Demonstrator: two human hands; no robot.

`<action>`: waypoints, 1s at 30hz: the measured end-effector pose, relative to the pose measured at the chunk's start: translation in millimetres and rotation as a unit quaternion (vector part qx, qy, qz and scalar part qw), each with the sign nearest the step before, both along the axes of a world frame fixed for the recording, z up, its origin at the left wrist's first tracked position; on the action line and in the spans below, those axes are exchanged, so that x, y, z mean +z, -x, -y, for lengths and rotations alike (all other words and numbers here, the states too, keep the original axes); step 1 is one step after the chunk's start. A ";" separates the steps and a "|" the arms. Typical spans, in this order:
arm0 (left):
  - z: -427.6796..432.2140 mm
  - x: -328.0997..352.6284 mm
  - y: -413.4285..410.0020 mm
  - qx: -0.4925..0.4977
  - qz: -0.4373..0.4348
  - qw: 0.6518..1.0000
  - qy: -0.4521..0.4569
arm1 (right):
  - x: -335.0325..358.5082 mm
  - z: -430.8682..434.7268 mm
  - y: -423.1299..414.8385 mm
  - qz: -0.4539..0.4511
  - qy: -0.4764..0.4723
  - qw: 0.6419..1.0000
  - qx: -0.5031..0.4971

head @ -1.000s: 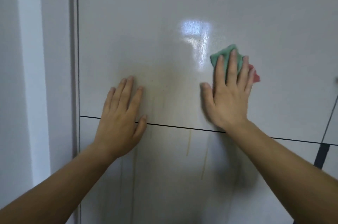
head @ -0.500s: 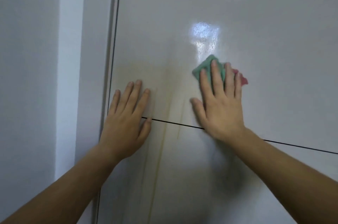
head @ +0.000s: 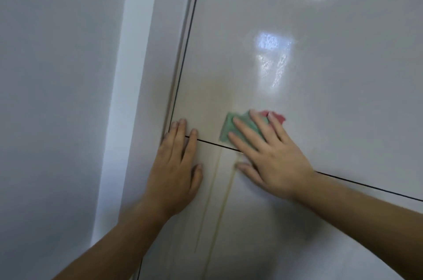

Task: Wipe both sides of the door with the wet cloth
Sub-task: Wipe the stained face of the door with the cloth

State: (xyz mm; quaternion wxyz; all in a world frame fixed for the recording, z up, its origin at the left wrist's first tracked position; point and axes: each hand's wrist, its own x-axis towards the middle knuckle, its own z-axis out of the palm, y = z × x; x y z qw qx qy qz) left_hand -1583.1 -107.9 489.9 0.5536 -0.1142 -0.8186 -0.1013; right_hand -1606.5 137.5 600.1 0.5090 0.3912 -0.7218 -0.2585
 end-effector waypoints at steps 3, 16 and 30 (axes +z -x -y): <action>0.1 -6.9 0.0 -0.013 0.003 1.000 -0.004 | 13.7 -2.1 1.8 -0.025 -0.066 0.997 0.012; 2.8 -44.7 -2.1 -0.034 0.021 0.999 -0.029 | 20.2 6.8 -1.7 -0.013 -0.117 0.993 -0.006; 2.4 -47.7 -4.6 -0.043 0.041 0.998 -0.034 | -0.2 11.1 -3.9 -0.006 -0.094 0.995 -0.009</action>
